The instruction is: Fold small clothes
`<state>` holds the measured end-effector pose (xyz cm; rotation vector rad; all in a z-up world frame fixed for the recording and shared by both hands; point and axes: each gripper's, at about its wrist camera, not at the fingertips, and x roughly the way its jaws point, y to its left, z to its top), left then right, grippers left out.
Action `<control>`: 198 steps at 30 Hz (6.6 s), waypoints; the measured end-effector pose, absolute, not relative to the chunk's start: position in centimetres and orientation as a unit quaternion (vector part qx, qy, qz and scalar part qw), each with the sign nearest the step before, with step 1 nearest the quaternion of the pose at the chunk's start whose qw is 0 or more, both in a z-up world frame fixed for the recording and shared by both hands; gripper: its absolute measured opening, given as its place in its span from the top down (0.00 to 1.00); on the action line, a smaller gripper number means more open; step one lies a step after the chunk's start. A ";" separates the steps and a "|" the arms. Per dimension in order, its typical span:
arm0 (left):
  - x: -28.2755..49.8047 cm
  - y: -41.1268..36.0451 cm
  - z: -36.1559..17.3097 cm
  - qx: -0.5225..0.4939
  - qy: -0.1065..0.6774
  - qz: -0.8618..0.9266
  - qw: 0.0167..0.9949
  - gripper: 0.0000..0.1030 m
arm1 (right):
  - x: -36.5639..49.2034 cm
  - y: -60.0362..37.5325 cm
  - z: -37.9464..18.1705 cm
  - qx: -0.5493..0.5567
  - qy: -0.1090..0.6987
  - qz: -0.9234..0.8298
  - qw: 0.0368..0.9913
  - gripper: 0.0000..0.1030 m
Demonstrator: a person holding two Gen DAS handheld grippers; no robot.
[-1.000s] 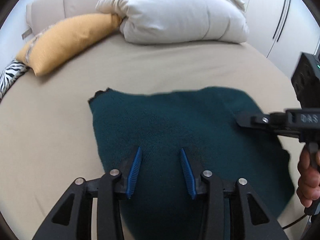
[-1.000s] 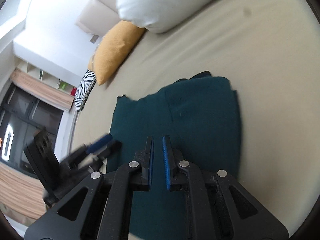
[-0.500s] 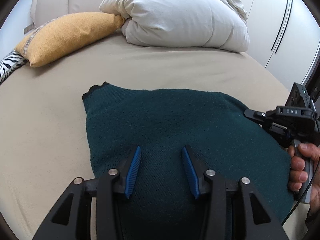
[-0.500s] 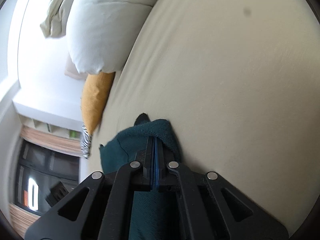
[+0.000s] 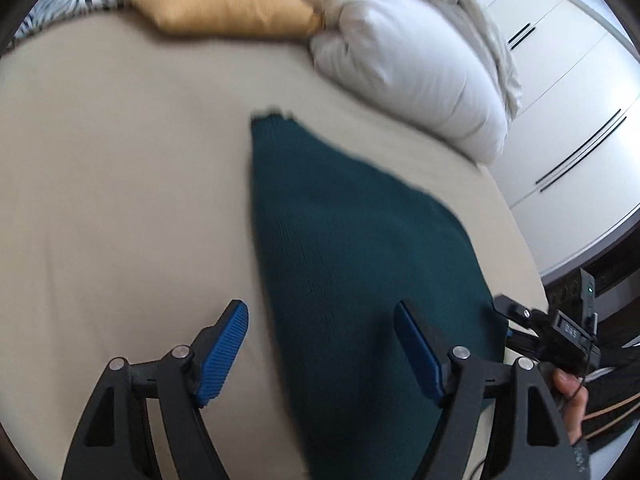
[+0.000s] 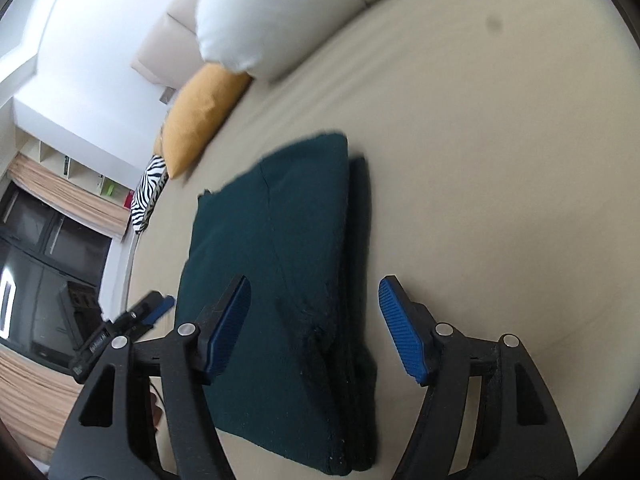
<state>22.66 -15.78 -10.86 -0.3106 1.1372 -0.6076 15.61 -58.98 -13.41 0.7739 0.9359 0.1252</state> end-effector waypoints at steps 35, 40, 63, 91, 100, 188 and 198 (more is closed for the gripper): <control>6.4 3.1 -3.4 -0.034 0.500 -0.228 0.835 0.65 | 3.3 -26.5 -4.8 0.062 0.455 0.133 0.878 0.81; 6.6 5.0 -9.8 -0.057 0.539 -0.208 0.814 0.59 | 3.3 -26.7 -12.3 0.106 0.509 0.109 0.847 0.80; 4.3 5.4 -9.8 -0.049 0.498 -0.176 0.848 0.38 | -1.5 -30.6 -11.3 0.226 0.480 0.104 0.841 0.63; -7.6 5.7 7.9 0.050 0.170 -0.044 0.983 0.00 | -9.0 -30.4 3.6 0.094 0.215 -0.009 0.972 0.05; -8.4 6.1 9.9 0.017 0.210 -0.025 0.977 0.00 | -12.7 -27.4 12.3 0.037 0.103 0.009 0.994 0.00; -5.6 6.5 -3.8 0.014 0.425 -0.024 0.905 0.00 | -5.4 -22.1 -7.9 0.039 0.444 -0.037 0.895 0.00; -5.7 6.4 -3.8 0.013 0.426 -0.022 0.904 0.00 | -5.5 -21.7 -8.0 0.043 0.444 -0.038 0.894 0.00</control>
